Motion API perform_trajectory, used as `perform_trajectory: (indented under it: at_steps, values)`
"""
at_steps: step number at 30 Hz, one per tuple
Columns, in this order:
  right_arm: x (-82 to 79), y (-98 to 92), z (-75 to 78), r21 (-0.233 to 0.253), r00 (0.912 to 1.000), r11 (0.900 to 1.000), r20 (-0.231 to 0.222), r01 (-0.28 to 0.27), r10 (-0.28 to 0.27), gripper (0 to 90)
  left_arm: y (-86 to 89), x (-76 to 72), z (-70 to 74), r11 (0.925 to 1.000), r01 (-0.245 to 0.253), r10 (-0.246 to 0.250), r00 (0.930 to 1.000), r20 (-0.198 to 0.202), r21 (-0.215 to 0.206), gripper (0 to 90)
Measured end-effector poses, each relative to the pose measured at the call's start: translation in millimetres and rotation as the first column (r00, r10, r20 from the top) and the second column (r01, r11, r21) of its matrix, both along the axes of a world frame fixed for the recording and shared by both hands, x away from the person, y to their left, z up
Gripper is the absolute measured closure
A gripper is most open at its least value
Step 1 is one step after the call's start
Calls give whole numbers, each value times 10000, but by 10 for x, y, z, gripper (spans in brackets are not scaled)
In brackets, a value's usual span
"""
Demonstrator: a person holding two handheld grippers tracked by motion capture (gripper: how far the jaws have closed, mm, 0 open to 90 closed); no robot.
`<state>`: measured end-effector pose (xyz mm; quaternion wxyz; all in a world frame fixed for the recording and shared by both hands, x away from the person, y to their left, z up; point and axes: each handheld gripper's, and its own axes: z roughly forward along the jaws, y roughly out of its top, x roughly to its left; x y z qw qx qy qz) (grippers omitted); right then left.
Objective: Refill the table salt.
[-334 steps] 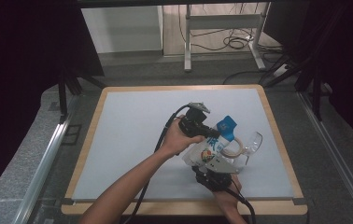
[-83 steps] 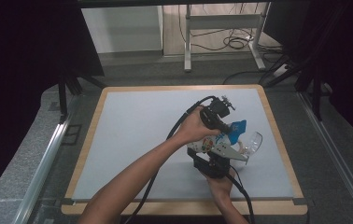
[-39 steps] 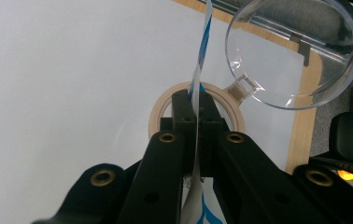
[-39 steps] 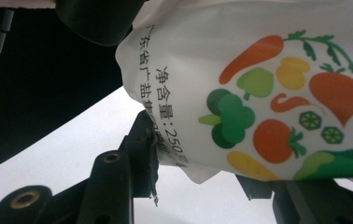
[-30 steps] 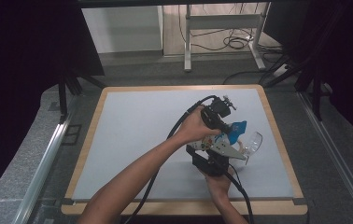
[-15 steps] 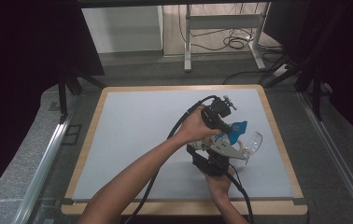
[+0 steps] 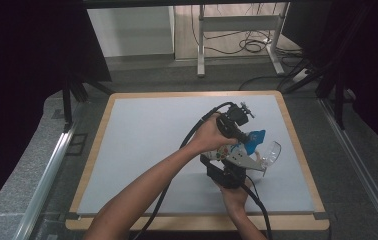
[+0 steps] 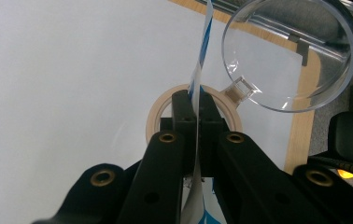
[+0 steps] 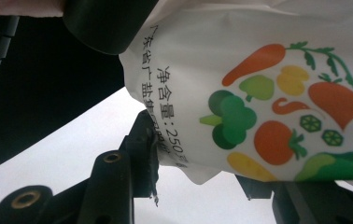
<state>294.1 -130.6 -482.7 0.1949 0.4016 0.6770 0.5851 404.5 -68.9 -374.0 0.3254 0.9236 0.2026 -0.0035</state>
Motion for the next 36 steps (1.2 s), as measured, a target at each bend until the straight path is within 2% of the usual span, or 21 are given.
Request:
perform_trajectory:
  at_steps: [36]
  values:
    - [-13, 8, 12, -125, 9999, 9999, 135, 20, -18, 563, 12, 8, -4, 10000, 84, -84, 9999, -72, -33, 900]
